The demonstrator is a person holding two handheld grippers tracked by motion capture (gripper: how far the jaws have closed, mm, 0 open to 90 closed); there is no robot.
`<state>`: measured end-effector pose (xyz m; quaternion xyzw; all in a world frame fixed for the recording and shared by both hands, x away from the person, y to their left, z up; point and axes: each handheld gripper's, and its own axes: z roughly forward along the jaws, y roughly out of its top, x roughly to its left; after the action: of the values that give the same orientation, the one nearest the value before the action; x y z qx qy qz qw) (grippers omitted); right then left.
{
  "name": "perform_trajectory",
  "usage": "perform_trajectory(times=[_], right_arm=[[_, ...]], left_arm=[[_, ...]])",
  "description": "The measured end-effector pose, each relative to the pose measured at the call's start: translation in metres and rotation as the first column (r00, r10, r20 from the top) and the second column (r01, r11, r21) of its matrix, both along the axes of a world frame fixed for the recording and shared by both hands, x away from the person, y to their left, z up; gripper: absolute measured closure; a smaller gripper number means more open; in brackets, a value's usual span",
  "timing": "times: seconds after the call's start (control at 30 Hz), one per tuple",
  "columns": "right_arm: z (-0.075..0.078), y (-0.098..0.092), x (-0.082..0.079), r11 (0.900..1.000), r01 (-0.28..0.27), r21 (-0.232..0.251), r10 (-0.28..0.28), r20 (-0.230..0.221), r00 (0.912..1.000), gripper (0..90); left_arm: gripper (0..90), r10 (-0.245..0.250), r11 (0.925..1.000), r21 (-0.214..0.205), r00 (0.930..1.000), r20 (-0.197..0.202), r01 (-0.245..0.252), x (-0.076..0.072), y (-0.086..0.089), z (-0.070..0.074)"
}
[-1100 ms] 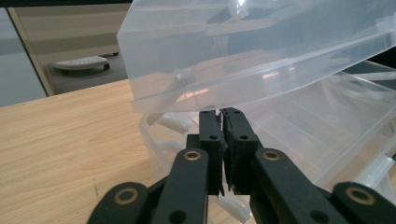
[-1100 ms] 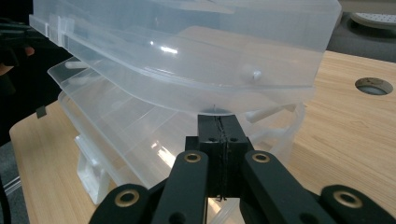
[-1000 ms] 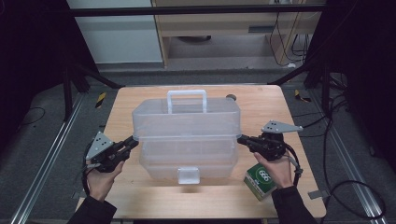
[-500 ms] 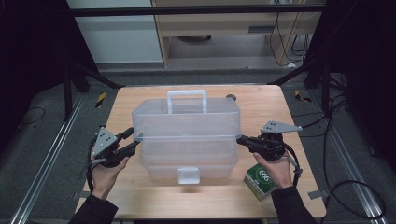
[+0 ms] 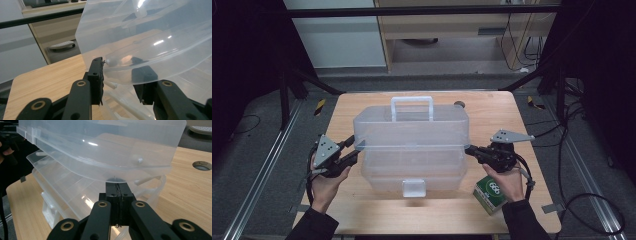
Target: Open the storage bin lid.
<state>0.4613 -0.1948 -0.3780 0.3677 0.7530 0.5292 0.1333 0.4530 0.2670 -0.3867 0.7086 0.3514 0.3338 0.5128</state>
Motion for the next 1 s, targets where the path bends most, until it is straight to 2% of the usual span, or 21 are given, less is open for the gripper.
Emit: perform_trajectory(times=[0.1,0.3,0.47,0.77,0.83,1.0], right_arm=[[-0.002,0.000,0.001,0.9998,0.008,-0.021,-0.008,-0.011,0.9999,85.3],[-0.016,-0.003,0.005,0.9916,0.069,-0.109,-0.075,-0.050,0.9959,79.6],[-0.025,-0.007,0.010,0.9885,0.100,-0.114,-0.111,-0.097,0.9890,76.0],[-0.036,0.005,0.015,0.9859,0.063,-0.155,-0.085,-0.139,0.9866,73.1],[-0.037,0.007,0.015,0.9868,0.059,-0.151,-0.083,-0.160,0.9836,72.9],[-0.039,0.011,0.017,0.9853,0.060,-0.160,-0.089,-0.175,0.9806,72.4]], left_arm=[[62.8,0.006,1.0000,-0.003,1.0000,-0.006,-0.006,0.000,-0.001,0.001],[63.1,0.012,0.9999,-0.006,0.9998,-0.013,-0.012,0.000,-0.001,0.002],[63.2,0.014,0.9999,-0.010,0.9998,-0.015,-0.014,0.000,-0.001,0.002],[63.3,0.015,0.9998,-0.015,0.9996,-0.024,-0.015,0.002,-0.001,0.004],[63.5,0.017,0.9997,-0.014,0.9995,-0.025,-0.018,0.004,-0.001,0.006],[64.5,0.025,0.9995,-0.017,0.9995,-0.021,-0.025,0.009,-0.001,0.012]])
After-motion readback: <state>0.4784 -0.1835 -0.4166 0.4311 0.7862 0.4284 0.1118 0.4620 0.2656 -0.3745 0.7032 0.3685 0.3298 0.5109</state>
